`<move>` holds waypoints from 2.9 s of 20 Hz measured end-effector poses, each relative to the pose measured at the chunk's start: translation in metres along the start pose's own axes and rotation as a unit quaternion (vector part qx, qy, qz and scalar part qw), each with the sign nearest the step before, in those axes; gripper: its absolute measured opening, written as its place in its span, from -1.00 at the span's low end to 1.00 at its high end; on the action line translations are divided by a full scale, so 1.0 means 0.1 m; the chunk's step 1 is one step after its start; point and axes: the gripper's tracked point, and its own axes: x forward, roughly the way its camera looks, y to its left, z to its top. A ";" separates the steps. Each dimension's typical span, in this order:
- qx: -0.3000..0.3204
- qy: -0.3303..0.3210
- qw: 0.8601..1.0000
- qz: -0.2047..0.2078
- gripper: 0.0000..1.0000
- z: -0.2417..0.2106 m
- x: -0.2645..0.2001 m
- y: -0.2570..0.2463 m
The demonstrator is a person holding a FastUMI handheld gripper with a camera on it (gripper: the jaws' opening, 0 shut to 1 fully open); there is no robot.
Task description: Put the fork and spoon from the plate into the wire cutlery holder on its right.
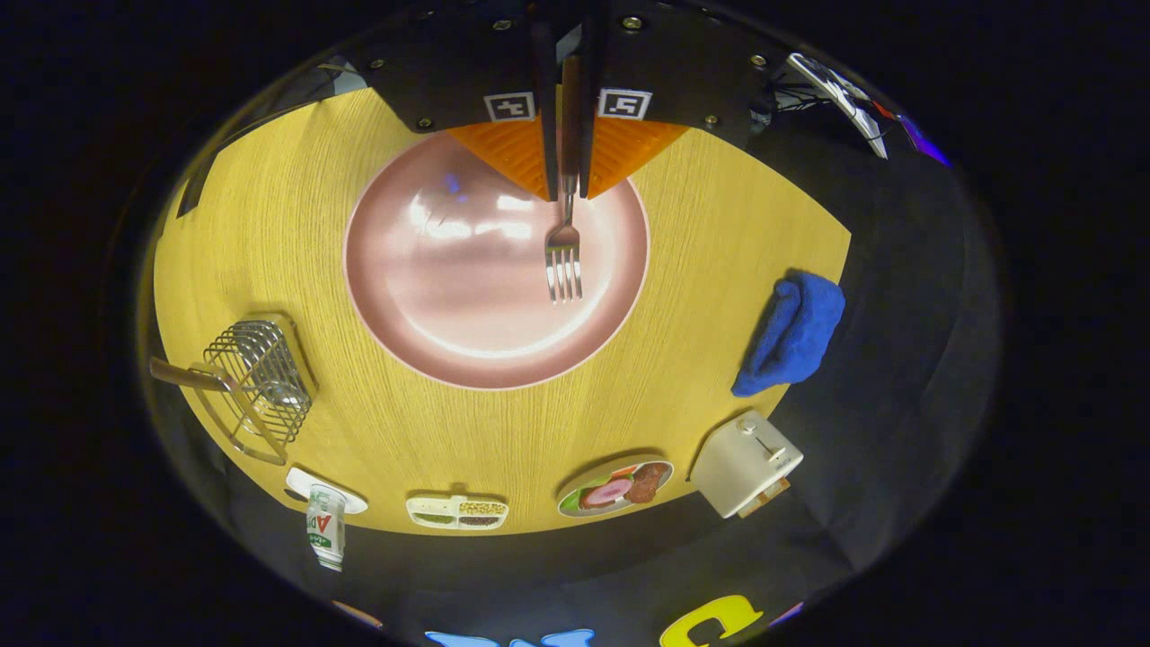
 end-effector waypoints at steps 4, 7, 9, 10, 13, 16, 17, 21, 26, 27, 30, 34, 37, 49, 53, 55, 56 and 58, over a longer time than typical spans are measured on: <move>-0.001 0.011 1.000 -0.006 -0.77 -0.10 0.05 0.02; 0.002 0.012 1.000 -0.009 -0.77 -0.13 0.05 0.03; 0.002 0.014 1.000 -0.012 -0.77 -0.13 0.07 0.02; 0.001 0.015 1.000 -0.014 -0.77 -0.14 0.07 0.02; -0.003 0.024 1.000 -0.017 -0.77 -0.19 0.12 0.01; 0.002 0.037 0.999 -0.009 -0.77 -0.22 0.19 0.04; 0.003 0.038 0.999 -0.009 -0.77 -0.23 0.18 0.04; 0.002 0.039 0.999 -0.011 -0.92 -0.22 0.20 0.04; 0.006 0.032 0.999 -0.003 -0.93 -0.15 0.15 0.04; 0.008 0.031 0.999 -0.002 -0.93 -0.13 0.14 0.04; 0.015 0.023 1.000 0.002 -0.93 -0.02 0.10 0.01; 0.025 0.005 1.000 -0.004 -0.93 0.19 0.02 -0.14; 0.039 -0.012 0.999 -0.012 -0.93 0.37 -0.09 -0.32; 0.089 -0.094 0.990 -0.063 -0.93 1.09 -0.78 -1.25; 0.108 -0.106 0.985 -0.080 -0.93 1.14 -0.96 -1.55; 0.113 -0.106 0.984 -0.087 -0.93 1.12 -1.03 -1.66; 0.114 -0.105 0.984 -0.090 -0.93 1.12 -1.04 -1.71; 0.119 -0.100 0.983 -0.095 -0.93 1.08 -1.06 -1.79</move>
